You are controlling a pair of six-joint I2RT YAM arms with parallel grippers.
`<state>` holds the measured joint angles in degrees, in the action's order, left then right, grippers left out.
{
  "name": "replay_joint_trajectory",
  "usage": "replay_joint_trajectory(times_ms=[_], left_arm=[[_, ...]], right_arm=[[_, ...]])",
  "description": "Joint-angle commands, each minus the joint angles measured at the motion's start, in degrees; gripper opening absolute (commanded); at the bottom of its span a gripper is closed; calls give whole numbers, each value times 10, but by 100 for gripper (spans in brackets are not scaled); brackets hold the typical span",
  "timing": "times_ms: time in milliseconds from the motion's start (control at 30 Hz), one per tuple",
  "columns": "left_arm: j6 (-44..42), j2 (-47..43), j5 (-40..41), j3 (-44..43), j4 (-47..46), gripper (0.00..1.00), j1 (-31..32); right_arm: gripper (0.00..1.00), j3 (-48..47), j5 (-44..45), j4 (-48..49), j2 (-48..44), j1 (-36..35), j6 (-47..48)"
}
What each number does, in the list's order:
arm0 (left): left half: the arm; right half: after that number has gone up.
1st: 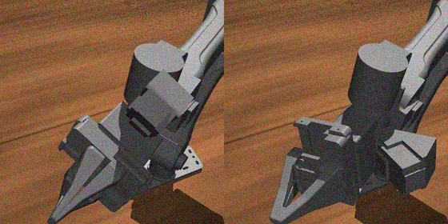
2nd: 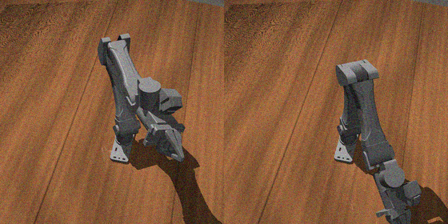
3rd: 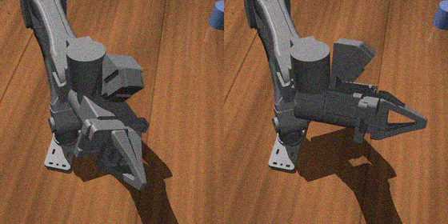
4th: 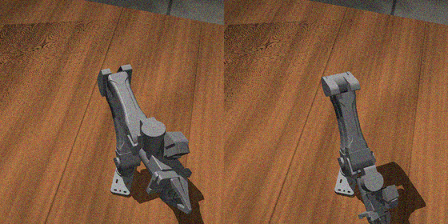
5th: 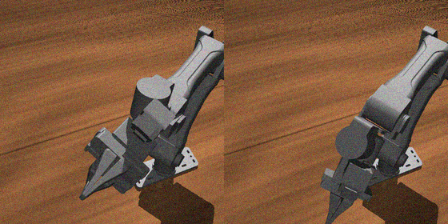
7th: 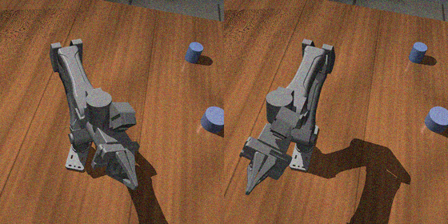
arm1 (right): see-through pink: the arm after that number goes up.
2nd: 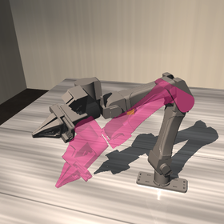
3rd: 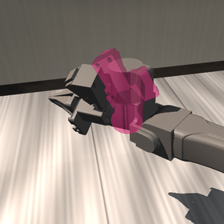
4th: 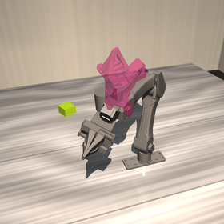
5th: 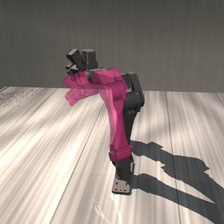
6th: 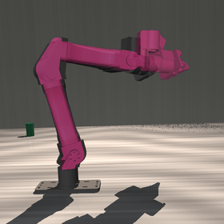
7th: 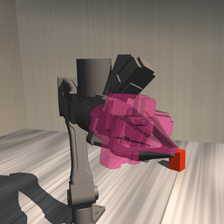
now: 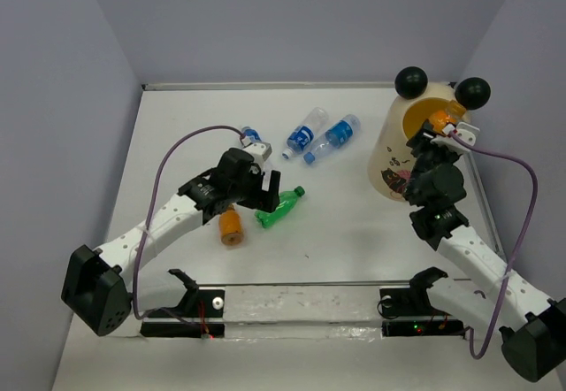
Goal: Put the plastic bottles in the bin
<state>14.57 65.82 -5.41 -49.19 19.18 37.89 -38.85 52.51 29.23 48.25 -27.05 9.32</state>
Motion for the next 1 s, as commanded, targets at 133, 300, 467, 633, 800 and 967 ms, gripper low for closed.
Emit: replay_joint_trajectory(times_ms=[133,300,467,633,800,967], left_arm=[[-28,37,37,-44,14,99,5],[-32,62,36,-47,5,99,6],[-43,93,9,-48,0,99,7],[-45,127,-7,-54,-3,99,16],[-47,170,7,-58,1,99,32],[-46,214,19,-58,2,98,38]], right_arm=[[18,50,-21,287,46,7,92],[39,72,-9,325,77,7,99],[84,63,-7,254,41,7,56],[89,25,-25,69,-16,7,-47],[90,-61,-102,-191,-44,7,-177],[89,-96,-265,-335,-68,7,-301]])
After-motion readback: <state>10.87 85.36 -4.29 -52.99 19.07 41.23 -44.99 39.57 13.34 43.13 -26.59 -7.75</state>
